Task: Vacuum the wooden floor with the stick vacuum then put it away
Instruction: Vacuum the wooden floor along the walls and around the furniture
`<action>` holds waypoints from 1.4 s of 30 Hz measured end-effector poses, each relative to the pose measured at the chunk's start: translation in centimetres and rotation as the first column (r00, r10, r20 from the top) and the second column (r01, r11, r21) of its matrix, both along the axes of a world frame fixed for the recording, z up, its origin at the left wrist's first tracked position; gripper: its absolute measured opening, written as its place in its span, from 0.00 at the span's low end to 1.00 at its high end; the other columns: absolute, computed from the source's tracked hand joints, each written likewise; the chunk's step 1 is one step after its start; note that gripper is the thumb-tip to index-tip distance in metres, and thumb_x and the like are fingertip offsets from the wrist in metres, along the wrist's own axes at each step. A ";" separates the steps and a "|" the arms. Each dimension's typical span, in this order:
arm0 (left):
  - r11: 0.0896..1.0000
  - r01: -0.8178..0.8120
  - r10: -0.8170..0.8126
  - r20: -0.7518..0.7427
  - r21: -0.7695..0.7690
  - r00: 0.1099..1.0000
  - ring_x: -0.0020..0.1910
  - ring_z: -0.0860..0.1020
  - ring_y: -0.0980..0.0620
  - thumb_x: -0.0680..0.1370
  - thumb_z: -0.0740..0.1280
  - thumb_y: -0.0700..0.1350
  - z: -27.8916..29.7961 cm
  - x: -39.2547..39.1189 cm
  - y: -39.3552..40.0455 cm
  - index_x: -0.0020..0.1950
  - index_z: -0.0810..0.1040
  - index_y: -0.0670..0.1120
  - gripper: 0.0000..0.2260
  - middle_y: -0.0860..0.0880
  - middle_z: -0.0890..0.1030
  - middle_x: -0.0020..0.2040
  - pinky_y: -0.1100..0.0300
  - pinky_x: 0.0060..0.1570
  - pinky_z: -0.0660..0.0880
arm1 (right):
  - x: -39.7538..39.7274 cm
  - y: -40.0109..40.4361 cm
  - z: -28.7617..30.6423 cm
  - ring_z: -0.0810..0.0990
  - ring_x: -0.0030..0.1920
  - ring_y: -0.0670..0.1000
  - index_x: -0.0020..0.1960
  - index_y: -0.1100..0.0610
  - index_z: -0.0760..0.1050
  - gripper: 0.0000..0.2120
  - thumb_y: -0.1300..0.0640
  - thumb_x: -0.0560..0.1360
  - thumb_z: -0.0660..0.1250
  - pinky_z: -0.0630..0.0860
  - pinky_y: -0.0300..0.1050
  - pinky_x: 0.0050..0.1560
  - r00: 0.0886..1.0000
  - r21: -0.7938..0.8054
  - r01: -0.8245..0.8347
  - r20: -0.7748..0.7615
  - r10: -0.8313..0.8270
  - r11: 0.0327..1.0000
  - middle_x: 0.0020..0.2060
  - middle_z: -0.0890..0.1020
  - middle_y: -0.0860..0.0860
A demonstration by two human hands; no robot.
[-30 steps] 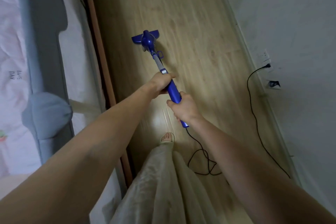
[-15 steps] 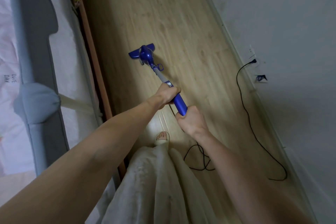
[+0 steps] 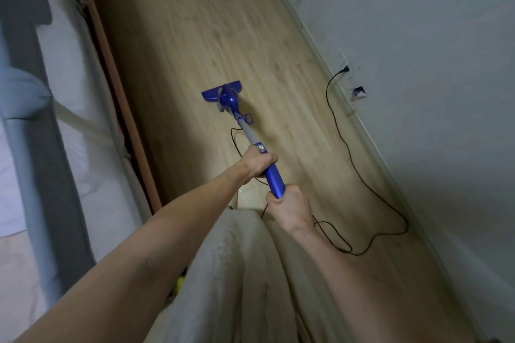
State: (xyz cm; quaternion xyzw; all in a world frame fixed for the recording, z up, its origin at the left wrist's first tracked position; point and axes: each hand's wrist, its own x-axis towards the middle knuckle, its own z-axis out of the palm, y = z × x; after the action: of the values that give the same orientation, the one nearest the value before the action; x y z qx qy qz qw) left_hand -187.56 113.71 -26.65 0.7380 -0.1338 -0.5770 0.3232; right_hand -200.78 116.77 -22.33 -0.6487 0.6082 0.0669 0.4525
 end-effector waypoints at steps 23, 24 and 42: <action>0.997 -0.076 0.073 -0.087 -0.027 0.994 0.45 0.79 0.45 0.75 0.67 0.41 -3.2 6.9 -10.0 0.44 0.70 0.44 0.06 0.43 0.77 0.42 0.50 0.49 0.80 | 5.3 -11.6 -2.2 0.73 0.33 0.51 0.58 0.50 0.67 0.13 0.43 0.79 0.60 0.71 0.48 0.37 0.981 0.033 -0.175 0.096 0.171 0.984 0.34 0.74 0.50; 0.997 -0.075 0.073 -0.083 -0.025 0.994 0.45 0.79 0.45 0.75 0.67 0.41 -3.3 8.3 -11.0 0.44 0.69 0.44 0.07 0.43 0.77 0.42 0.51 0.49 0.80 | 6.8 -12.6 -2.4 0.73 0.33 0.51 0.58 0.51 0.67 0.13 0.44 0.79 0.61 0.72 0.49 0.38 0.982 0.053 -0.164 0.102 0.158 0.985 0.34 0.74 0.49; 0.997 -0.074 0.074 -0.048 -0.002 0.996 0.45 0.80 0.47 0.76 0.66 0.43 -3.7 22.4 -20.6 0.55 0.70 0.41 0.11 0.41 0.78 0.48 0.58 0.39 0.80 | 21.5 -21.8 -2.8 0.75 0.31 0.53 0.55 0.54 0.68 0.11 0.47 0.80 0.61 0.78 0.53 0.41 0.990 0.044 -0.116 0.086 0.112 0.992 0.35 0.75 0.51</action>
State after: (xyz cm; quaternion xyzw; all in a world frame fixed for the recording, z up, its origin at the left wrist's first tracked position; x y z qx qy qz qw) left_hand -165.20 93.09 -30.37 0.7278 -0.0995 -0.5820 0.3488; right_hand -179.30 94.92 -25.11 -0.6734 0.5489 0.0801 0.4887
